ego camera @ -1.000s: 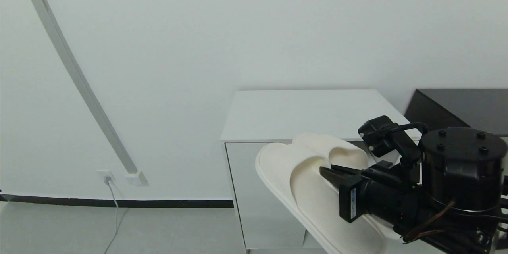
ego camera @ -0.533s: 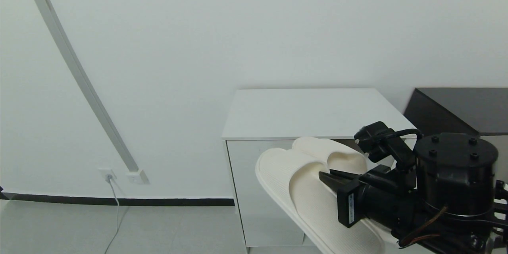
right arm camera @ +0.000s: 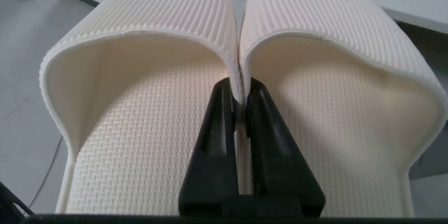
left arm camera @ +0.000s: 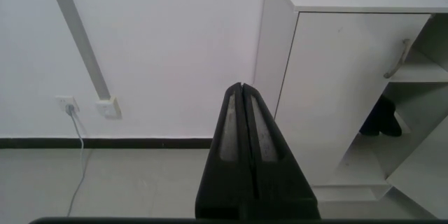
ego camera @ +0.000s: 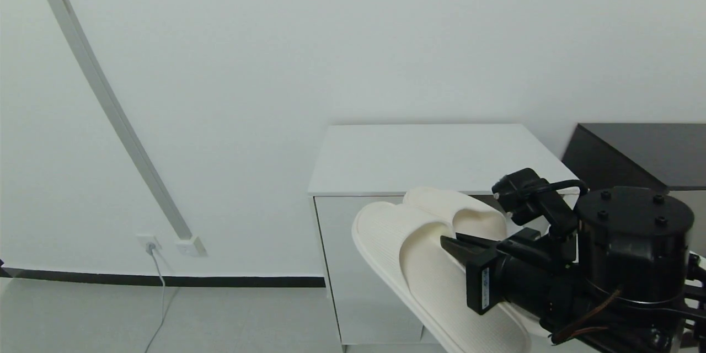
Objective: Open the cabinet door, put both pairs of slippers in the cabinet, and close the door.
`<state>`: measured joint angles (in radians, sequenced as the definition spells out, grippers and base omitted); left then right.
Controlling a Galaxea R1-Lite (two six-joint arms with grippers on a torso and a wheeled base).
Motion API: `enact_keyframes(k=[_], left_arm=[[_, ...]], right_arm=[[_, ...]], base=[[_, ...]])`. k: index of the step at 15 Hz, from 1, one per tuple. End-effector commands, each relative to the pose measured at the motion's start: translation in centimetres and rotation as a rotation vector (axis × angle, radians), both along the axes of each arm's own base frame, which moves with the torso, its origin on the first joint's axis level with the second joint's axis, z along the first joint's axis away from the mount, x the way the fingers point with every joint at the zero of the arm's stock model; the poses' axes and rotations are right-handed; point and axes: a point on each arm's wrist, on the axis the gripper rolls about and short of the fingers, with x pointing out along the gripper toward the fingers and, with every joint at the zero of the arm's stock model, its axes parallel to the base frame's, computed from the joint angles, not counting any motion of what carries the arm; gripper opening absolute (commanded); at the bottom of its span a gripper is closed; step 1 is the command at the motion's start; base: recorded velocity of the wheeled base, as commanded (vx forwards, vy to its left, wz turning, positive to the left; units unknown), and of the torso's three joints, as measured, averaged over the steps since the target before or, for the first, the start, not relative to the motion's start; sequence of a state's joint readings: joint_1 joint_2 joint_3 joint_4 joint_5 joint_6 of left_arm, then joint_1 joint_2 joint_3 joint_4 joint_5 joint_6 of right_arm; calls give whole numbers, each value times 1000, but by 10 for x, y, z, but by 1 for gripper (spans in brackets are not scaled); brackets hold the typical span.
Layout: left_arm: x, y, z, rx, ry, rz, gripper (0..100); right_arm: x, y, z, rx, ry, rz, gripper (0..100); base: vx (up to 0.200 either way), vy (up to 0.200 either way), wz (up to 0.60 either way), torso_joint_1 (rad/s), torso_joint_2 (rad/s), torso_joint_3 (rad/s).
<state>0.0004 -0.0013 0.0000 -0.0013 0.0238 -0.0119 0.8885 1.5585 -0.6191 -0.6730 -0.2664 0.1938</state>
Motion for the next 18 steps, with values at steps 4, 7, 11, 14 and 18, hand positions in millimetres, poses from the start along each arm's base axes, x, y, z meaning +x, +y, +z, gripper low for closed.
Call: enact_keyframes(k=[4,7,11,14,18], left_arm=[[0,0,0,-2,1,2,0],[0,0,0,-2,1,0,0],[0,0,0,-2,1,2,0],[0,0,0,-2,1,2,0],[0,0,0,-3,1,2,0]], right_arm=[[0,0,-2,-1,-4,-1,0],[-1,-2,-4,8,-26,6,0],[-2,-3,-7,1,-35,11,0],[-2,-3,-7,-2,-34,13,0],[-2,-3,-8,-14,-42,14,0]], base=[[0,-200,0,2,1,1],[0,-200,0,6,4,-2],[0,-200,0,2,1,2],[0,-200,0,4,4,1],[0,-100,0,0,4,1]])
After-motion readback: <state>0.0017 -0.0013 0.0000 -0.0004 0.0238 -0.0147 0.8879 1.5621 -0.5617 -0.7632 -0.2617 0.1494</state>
